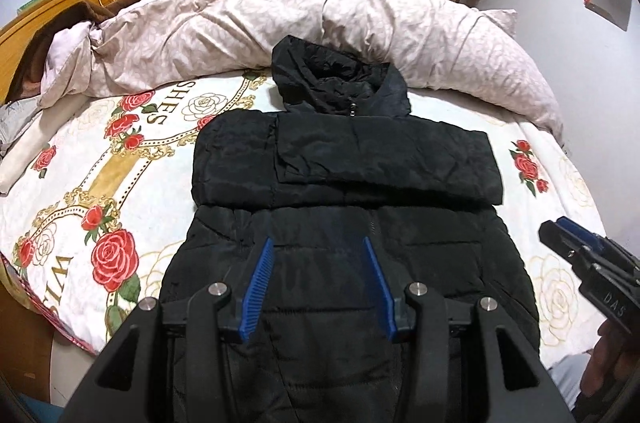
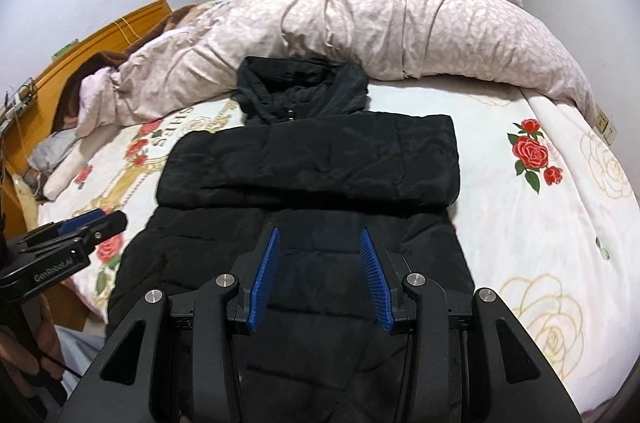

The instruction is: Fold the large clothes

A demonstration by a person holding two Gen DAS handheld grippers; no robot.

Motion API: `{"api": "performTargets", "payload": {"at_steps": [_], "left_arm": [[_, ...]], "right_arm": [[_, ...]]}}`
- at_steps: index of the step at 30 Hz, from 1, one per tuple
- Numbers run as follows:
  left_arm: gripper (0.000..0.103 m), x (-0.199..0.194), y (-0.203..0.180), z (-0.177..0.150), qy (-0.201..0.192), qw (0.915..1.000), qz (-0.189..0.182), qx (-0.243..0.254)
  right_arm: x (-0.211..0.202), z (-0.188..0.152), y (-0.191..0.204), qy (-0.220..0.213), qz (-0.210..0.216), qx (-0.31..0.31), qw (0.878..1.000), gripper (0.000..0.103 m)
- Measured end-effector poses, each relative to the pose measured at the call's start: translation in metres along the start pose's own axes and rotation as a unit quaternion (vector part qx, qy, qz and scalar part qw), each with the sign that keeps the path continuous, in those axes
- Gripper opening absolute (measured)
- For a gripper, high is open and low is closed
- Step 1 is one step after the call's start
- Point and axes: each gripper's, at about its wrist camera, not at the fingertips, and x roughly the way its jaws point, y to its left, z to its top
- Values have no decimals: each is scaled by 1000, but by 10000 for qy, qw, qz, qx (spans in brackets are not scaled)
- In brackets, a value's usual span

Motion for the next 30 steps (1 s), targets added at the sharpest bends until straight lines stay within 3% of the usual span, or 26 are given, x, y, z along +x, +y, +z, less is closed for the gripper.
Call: {"api": "performTargets", "payload": {"at_steps": [7,14,22,30], "left_arm": [[49,-22,-10,-3,-58,9999,-71,80],[52,-27,-13,3,-121,9999,-48,83],[54,-15,-6,14,-69,9999,-29,68],[57,19,4,33,85,9999,-47,62]], "right_arm": [[-16,-3,15,-107,87,-62,9999,43],[-17,6,19,-175,121,-82,9997,50],[-4,17,27,-173,137,-178,9996,51],[36,43,21,-17,150,-175,9997,51]]}}
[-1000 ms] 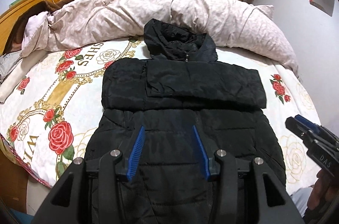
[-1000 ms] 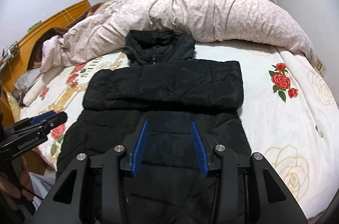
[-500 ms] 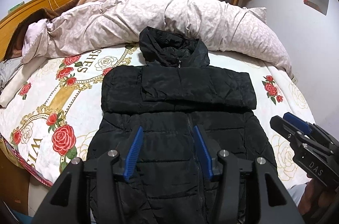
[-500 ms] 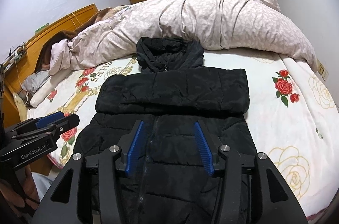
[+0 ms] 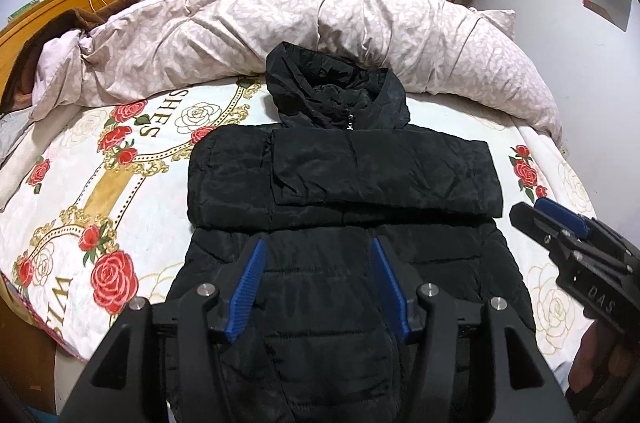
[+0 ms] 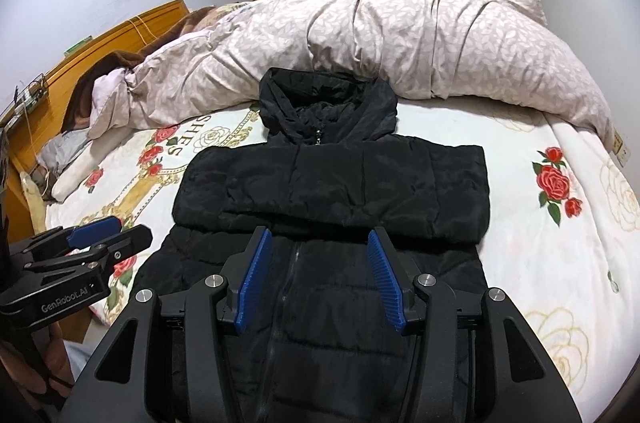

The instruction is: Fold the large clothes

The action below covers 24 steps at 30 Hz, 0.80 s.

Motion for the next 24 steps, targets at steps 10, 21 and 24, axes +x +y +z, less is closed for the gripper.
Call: {"api": "performTargets", "payload": {"at_steps": [10,21,24], "left_arm": [[59,73,15,64,73,9999,12,148],[65,193,43,168,190,9996,-60,-207],[66,227,51,194,212,9993,-78,-312]], "right_arm": [[90,66,-30,287,158,-21,9995,51],[209,142,-87,668,48,304,9973,51],[246,156,-104,809,49,494,9955,51]]}}
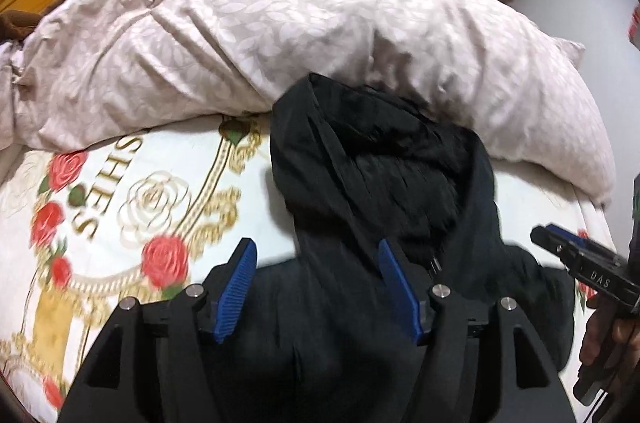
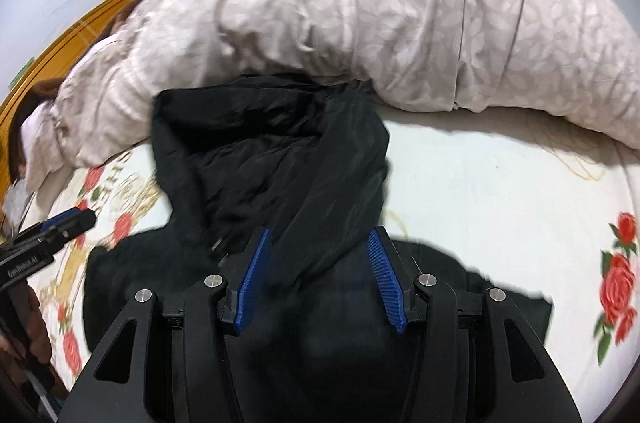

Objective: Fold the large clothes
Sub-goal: 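Grasp the hood with the left tool while the right tool grasps the hood too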

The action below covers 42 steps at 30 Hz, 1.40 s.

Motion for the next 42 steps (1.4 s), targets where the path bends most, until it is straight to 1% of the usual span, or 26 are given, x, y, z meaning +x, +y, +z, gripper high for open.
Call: {"api": "performTargets", "payload": {"at_steps": [4,8,12,13,14,15,16,17,18,20,23,27,32,33,36,37,38,40,42], "left_arm": [[68,47,11,27,74,9998,19,-204],[68,89,13,47,140,9996,6,-259],[66,121,9,55,132,9993,-200,-292],[62,128,7,55,150,9991,-261,-296],[45,133,5,54,167,9992,-247,-273],[28,135,3,53,167,9993,-249,-235],[23,136,2,51,128,9993,-270,-210],[14,132,2,49,51,9994,-279,-206],[9,128,2,48,-30,9992,-324,-213],[7,112,2,44,-214,9987,-376,-254],[5,81,2,38,-490,9973,-467,-272],[5,35,1,25,-789,9939,-675,-370],[5,-29,-1,-7,-1116,9896,-854,-298],[5,-40,-1,-16,-1149,9891,-870,-297],[5,-67,-2,-45,-1175,9884,-905,-316],[5,-74,-2,-57,-1167,9886,-889,-332],[5,-82,1,-68,-1146,9884,-927,-371],[5,-94,7,-88,-1074,9884,-968,-466],[5,-101,9,-109,-998,9893,-934,-509]], "right_arm": [[43,21,-25,144,111,377,9991,51],[82,36,-40,278,168,499,9982,52],[108,48,-46,451,448,738,9952,52],[111,50,-45,461,511,738,9949,51],[110,50,-43,406,522,692,9954,40],[107,51,-41,355,507,643,9960,19],[103,51,-39,287,535,610,9963,15],[95,52,-37,189,545,557,9968,9],[88,52,-35,104,561,522,9970,8],[67,51,-33,-93,655,514,9965,6],[30,45,-26,-409,766,448,9952,6],[-20,26,-22,-719,934,420,9921,6],[-86,-16,-25,-1037,1141,533,9866,6],[-90,-19,-21,-1061,1161,565,9859,6],[-116,-55,-24,-1057,1244,740,9838,6],[-115,-59,-22,-1043,1240,777,9837,6],[-121,-73,-22,-995,1250,829,9837,6],[-123,-91,-21,-892,1252,903,9840,6],[-123,-107,-22,-755,1248,991,9843,6]]}}
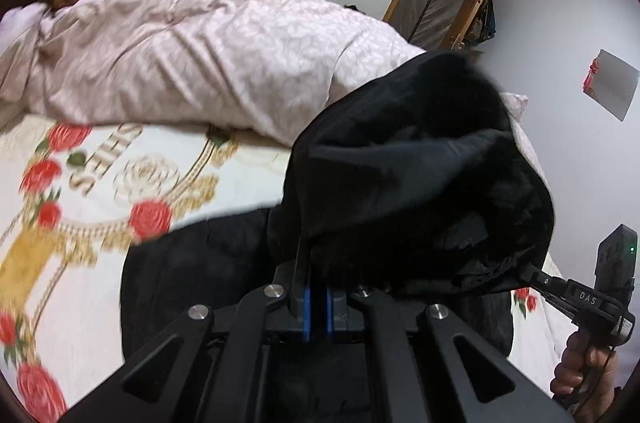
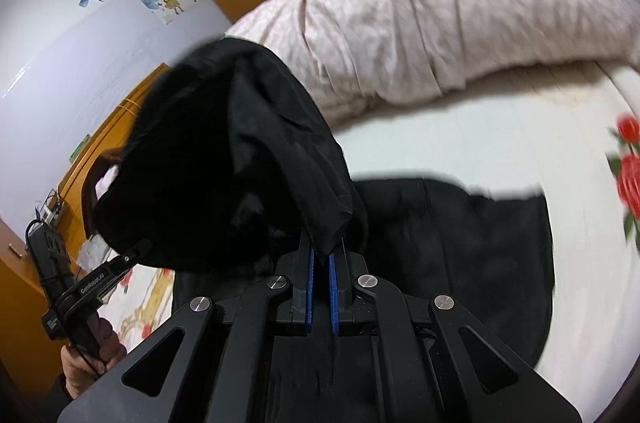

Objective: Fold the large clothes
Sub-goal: 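Grasp the hood with the left tool while the right tool grasps the hood too, then fold the held hood down onto the jacket body with both tools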

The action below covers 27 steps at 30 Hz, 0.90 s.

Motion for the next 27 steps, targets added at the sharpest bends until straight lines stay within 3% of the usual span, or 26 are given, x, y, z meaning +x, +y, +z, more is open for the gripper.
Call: {"api": "performTargets", "payload": {"at_steps": [8,14,16,17,22,25,27], "left_arm": [[9,-9,26,-65,553,9976,381,-192],[20,-15,38,-91,872,9937,628,-316],[21,-22,44,-98,944,9927,624,-422],[22,-28,46,-101,953,9924,624,-455],[31,-61,44,-105,738,9946,626,-369],[36,-67,29,-84,507,9974,454,-256],[45,-62,16,-65,345,9987,348,-100]], "right_arm": [[1,-58,-18,499,-248,233,9982,6],[-4,-74,-31,773,-577,417,9945,8],[-12,-77,-35,737,-666,436,9941,15],[-20,-79,-36,707,-686,435,9942,21],[-50,-80,-25,482,-851,204,9950,22],[-43,-68,-3,363,-718,-96,9967,22],[-26,-57,13,386,-595,-254,9972,23]]}}
